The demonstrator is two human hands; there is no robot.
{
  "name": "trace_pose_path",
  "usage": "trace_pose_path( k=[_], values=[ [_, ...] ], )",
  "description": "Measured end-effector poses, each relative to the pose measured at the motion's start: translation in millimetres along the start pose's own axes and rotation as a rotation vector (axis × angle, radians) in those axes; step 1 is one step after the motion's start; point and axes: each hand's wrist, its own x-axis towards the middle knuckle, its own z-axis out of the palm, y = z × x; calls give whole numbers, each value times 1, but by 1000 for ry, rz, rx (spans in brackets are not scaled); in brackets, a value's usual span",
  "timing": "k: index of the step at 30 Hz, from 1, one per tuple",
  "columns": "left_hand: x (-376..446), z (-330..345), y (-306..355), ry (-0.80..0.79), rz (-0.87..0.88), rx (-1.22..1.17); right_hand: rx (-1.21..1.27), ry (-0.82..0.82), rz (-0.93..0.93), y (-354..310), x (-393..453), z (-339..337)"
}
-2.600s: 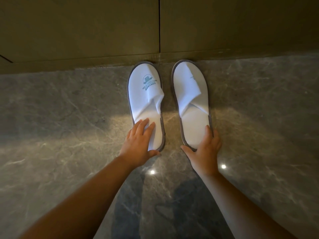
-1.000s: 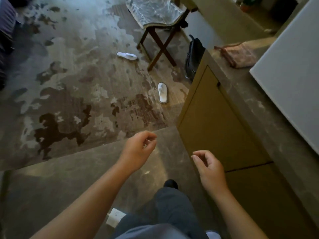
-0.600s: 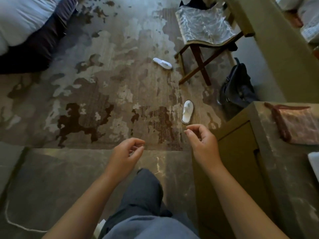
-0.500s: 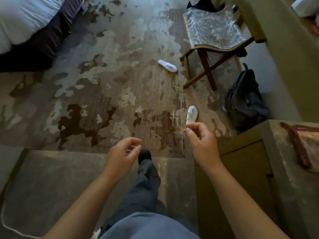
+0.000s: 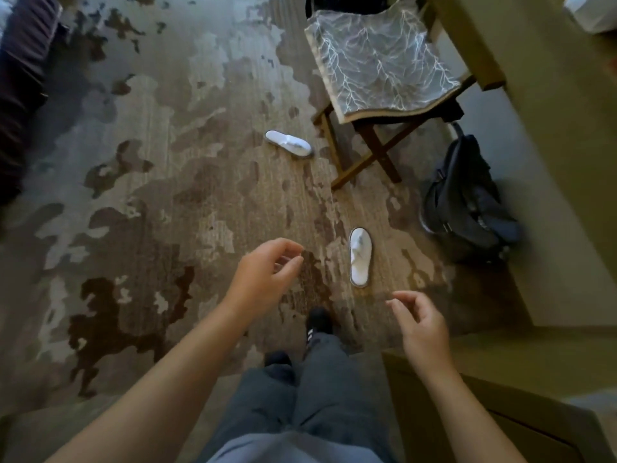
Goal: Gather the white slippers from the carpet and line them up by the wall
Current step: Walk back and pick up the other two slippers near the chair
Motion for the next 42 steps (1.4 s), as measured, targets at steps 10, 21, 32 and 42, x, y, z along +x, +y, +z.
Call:
trace_pose_path(
  k=[10, 21, 32, 42],
  values=[
    [201, 73, -59, -273, -64, 235, 61, 168, 244, 53, 203, 19],
    [401, 272, -263, -580, -19, 291, -112, 354, 442, 307, 400, 119],
    [500, 416, -465, -609, 105, 330, -389, 311, 630, 574, 507, 242],
    [516, 373, -442, -546, 71, 389, -562, 151, 219, 512, 540, 257]
  ],
)
